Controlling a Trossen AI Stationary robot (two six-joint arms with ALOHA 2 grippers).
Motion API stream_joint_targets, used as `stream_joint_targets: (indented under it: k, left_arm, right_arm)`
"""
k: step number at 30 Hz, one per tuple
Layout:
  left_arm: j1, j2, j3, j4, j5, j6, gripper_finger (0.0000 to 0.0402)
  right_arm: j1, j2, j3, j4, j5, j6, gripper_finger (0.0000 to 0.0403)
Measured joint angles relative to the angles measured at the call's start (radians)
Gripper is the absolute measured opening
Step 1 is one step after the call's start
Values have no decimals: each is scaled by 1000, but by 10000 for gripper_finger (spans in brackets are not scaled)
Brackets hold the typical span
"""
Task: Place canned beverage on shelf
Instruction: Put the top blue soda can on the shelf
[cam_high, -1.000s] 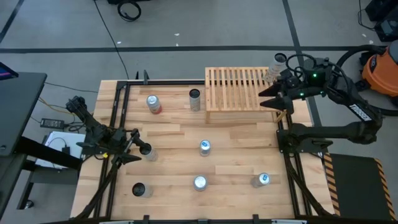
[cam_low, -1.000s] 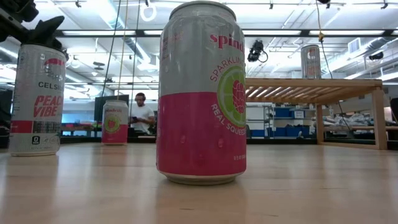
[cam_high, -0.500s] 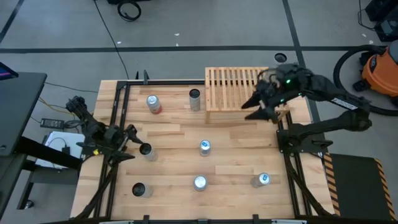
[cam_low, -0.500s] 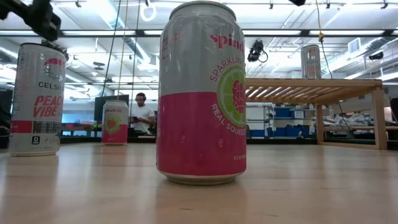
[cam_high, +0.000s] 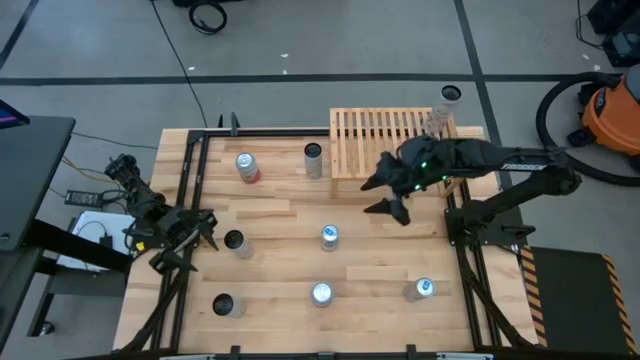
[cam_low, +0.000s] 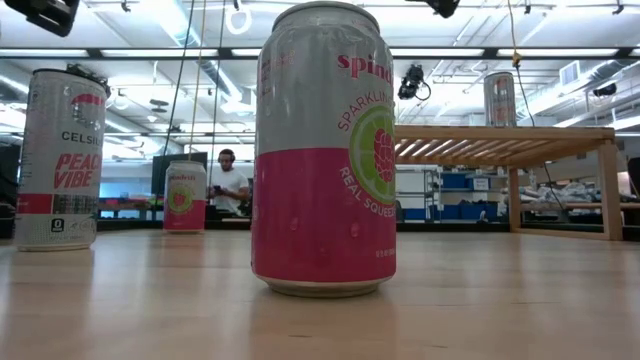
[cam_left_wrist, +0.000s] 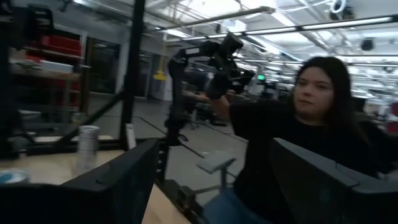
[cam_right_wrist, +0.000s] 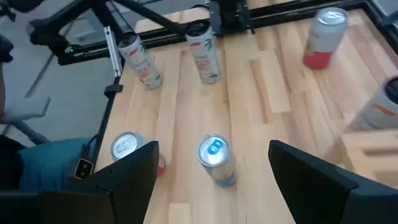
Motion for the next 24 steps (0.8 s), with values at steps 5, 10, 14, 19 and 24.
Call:
stream_joint_targets:
  k: [5,10,14,19,24]
  left_arm:
    - [0,0,0,-1,6,-20,316]
    - [0,0,6,13,78,3,316]
    - [0,0,61,-47,200,7,316]
    - [0,8,142,-97,351,-16,316]
    - [0,112,224,-146,256,-20,316]
  right_arm:
    - [51,72,0,42,48,-34,312]
    - [97,137,0,41,149,-52,312]
    - [121,173,0,50,203,-45,312]
    - [147,208,0,83,233,0,312]
    - [168,234,0,132,272,34,312]
